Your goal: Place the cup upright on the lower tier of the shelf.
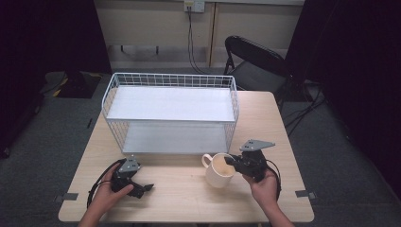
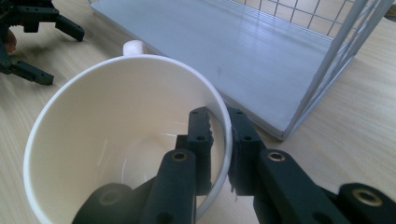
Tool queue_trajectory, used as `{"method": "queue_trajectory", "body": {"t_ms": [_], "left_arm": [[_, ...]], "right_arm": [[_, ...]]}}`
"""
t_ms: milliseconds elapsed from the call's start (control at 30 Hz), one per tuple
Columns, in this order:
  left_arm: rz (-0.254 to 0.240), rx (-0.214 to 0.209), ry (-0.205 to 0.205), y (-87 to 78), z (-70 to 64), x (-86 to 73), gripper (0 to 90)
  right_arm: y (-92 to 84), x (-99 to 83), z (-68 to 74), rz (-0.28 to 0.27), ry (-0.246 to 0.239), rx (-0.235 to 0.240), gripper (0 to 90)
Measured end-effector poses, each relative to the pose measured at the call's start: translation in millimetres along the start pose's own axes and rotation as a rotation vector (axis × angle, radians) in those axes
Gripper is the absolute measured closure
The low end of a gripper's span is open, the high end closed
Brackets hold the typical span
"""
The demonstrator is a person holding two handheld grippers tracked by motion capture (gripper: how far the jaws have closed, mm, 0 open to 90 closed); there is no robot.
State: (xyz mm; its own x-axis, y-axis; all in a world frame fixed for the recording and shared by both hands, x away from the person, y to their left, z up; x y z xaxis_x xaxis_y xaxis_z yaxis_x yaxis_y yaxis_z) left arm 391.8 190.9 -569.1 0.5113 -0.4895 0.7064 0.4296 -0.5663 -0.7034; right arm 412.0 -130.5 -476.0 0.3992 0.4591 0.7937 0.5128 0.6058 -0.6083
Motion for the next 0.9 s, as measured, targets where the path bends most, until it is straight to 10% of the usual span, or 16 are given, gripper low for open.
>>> {"method": "queue_trajectory", "body": {"t_ms": [900], "left_arm": [[0.0,0.0,0.0,0.0,0.0,0.0,0.0]], "right_arm": [[22.5,28.0,2.7,-0.01,0.002,-0.047,81.8]]}}
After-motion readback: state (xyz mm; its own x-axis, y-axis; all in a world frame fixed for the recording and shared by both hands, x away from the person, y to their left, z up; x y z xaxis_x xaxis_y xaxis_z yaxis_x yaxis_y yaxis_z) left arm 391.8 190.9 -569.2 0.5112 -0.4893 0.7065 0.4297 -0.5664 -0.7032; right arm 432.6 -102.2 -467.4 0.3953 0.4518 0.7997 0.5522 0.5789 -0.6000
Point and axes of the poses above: each handheld gripper's, and its own axes: y roughly forward along the jaws, x roughly out of its top, z roughly to its left, the point moved 9 cm from there along y, roughly forward along the jaws, and after that the axes turned 6 degrees about -y, right-handed, at the moved point
